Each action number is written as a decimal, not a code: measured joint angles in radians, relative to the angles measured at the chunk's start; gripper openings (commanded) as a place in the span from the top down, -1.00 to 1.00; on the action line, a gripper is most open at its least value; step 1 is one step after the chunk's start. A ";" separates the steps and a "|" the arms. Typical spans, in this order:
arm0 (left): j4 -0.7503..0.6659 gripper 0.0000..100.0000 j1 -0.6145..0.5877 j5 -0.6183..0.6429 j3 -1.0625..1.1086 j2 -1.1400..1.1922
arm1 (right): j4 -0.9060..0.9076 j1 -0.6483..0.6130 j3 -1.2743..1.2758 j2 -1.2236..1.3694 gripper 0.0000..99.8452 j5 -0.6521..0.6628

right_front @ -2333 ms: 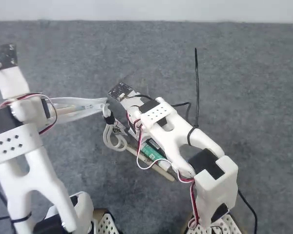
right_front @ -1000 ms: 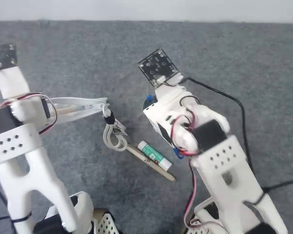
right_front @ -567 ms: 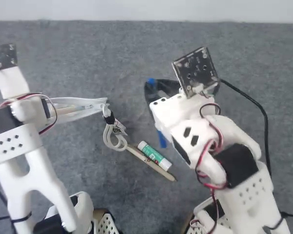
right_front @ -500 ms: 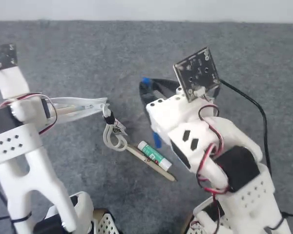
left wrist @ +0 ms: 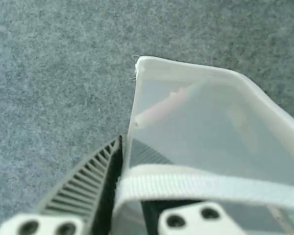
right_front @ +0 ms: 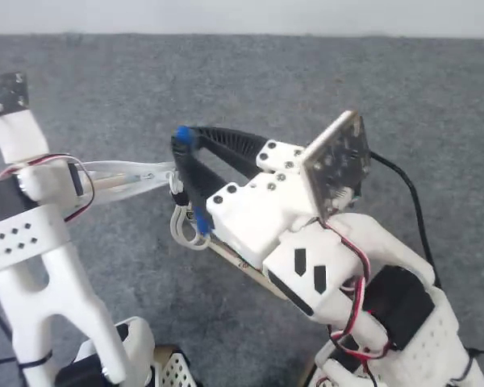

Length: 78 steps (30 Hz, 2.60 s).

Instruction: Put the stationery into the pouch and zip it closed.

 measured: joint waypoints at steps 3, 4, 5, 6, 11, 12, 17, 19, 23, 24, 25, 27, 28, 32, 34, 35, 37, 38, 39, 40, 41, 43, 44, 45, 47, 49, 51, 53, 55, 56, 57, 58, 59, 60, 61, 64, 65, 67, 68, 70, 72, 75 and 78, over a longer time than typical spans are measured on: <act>0.000 0.98 0.000 0.000 0.009 0.000 | -0.086 -0.005 0.000 0.000 0.99 0.000; 0.000 0.98 -0.002 0.000 0.009 0.000 | -0.114 -0.005 0.000 0.000 0.99 0.000; 0.000 0.98 -0.002 0.000 0.009 0.000 | -0.144 -0.005 0.000 0.000 0.99 0.000; 0.000 0.98 -0.002 0.000 0.009 0.000 | -0.178 -0.005 0.005 0.000 0.99 0.000; 0.000 0.98 -0.002 0.000 0.009 0.000 | -0.387 -0.006 0.123 -0.002 0.99 0.000; 0.000 0.98 -0.002 0.000 0.009 0.000 | -0.437 -0.006 0.158 -0.002 0.99 0.000; 0.000 0.98 -0.002 0.000 0.009 0.000 | -0.660 -0.032 0.304 0.000 0.99 0.000; 0.000 0.98 -0.002 0.000 0.009 0.000 | -0.715 -0.034 0.333 0.000 0.99 0.000; 0.000 0.98 -0.002 0.000 0.009 0.000 | -0.755 -0.032 0.348 0.000 0.99 0.015; 0.000 0.98 -0.002 0.000 0.009 0.000 | -0.763 -0.035 0.358 0.000 0.99 0.037; 0.000 0.98 -0.002 0.000 0.009 0.000 | -0.766 -0.040 0.364 0.000 0.99 0.060; 0.000 0.98 -0.002 0.000 0.009 0.000 | -0.766 -0.064 0.376 0.000 0.99 0.098; 0.000 0.98 -0.002 0.000 0.009 0.000 | -0.769 -0.083 0.381 0.000 0.99 0.114; 0.000 0.98 -0.002 0.000 0.009 0.000 | -0.812 -0.147 0.390 0.000 0.99 0.178; 0.000 0.98 -0.002 0.000 0.009 0.000 | -0.844 -0.163 0.390 0.005 0.99 0.193; 0.000 0.98 -0.002 0.000 0.009 0.000 | -0.858 -0.167 0.390 0.009 0.99 0.193; 0.000 0.98 -0.002 0.000 0.009 0.000 | -0.878 -0.169 0.390 0.034 0.99 0.193; 0.000 0.98 -0.002 0.000 0.009 0.000 | -0.887 -0.169 0.390 0.051 0.99 0.193; 0.000 0.98 -0.002 0.000 0.009 0.000 | -0.899 -0.169 0.390 0.072 0.99 0.193; 0.000 0.98 -0.002 0.000 0.009 0.000 | -0.913 -0.169 0.390 0.095 0.99 0.193; 0.000 0.98 -0.002 0.000 0.009 0.000 | -0.925 -0.169 0.390 0.118 0.99 0.193; 0.000 0.98 -0.002 0.000 0.009 0.000 | -0.948 -0.169 0.390 0.163 0.99 0.193; 0.000 0.98 -0.002 0.000 0.009 0.000 | -0.961 -0.169 0.390 0.184 0.99 0.193; 0.000 0.98 -0.002 0.000 0.009 0.000 | -0.974 -0.169 0.390 0.203 0.99 0.193; 0.000 0.98 -0.002 0.000 0.009 0.000 | -0.988 -0.169 0.390 0.229 0.99 0.193; 0.000 0.98 -0.002 0.000 0.009 0.000 | -0.991 -0.167 0.390 0.245 0.99 0.193; 0.000 0.98 -0.002 0.000 0.009 0.000 | -0.991 -0.167 0.390 0.255 0.99 0.193; 0.000 0.98 -0.002 0.000 0.009 0.000 | -0.991 -0.167 0.399 0.256 0.99 0.193; 0.000 0.98 -0.002 0.000 0.009 0.000 | -0.991 -0.167 0.425 0.258 0.99 0.193; 0.000 0.98 -0.002 0.000 0.011 0.000 | -0.991 -0.167 0.439 0.261 0.99 0.193; 0.000 0.98 -0.002 0.000 0.011 0.000 | -0.991 -0.166 0.448 0.261 0.99 0.193; 0.000 0.98 -0.002 0.000 0.011 0.000 | -0.991 -0.166 0.454 0.261 0.99 0.193; 0.000 0.98 -0.002 0.000 0.011 0.000 | -0.991 -0.166 0.456 0.261 0.99 0.193; 0.000 0.98 -0.002 0.000 0.011 0.000 | -0.991 -0.166 0.459 0.261 0.99 0.193; 0.000 0.98 -0.002 0.000 0.011 0.000 | -0.991 -0.166 0.463 0.261 0.99 0.193; 0.000 0.98 -0.002 0.000 0.011 0.000 | -0.991 -0.166 0.482 0.262 0.99 0.193; 0.000 0.98 -0.002 0.000 0.011 0.000 | -0.991 -0.166 0.482 0.273 0.99 0.193; 0.000 0.98 -0.002 0.000 0.011 0.000 | -0.991 -0.166 0.483 0.304 0.99 0.193; 0.000 0.98 -0.002 0.000 0.011 0.000 | -0.991 -0.166 0.483 0.325 0.99 0.193; 0.000 0.98 -0.002 0.000 0.011 0.000 | -0.991 -0.166 0.483 0.370 0.99 0.193; 0.000 0.98 -0.002 0.000 0.011 0.000 | -0.991 -0.166 0.483 0.399 0.99 0.216; 0.000 0.98 -0.002 0.000 0.011 0.000 | -0.991 -0.166 0.486 0.402 0.99 0.265; 0.000 0.98 -0.002 0.000 0.011 0.000 | -1.000 -0.167 0.535 0.402 0.99 0.290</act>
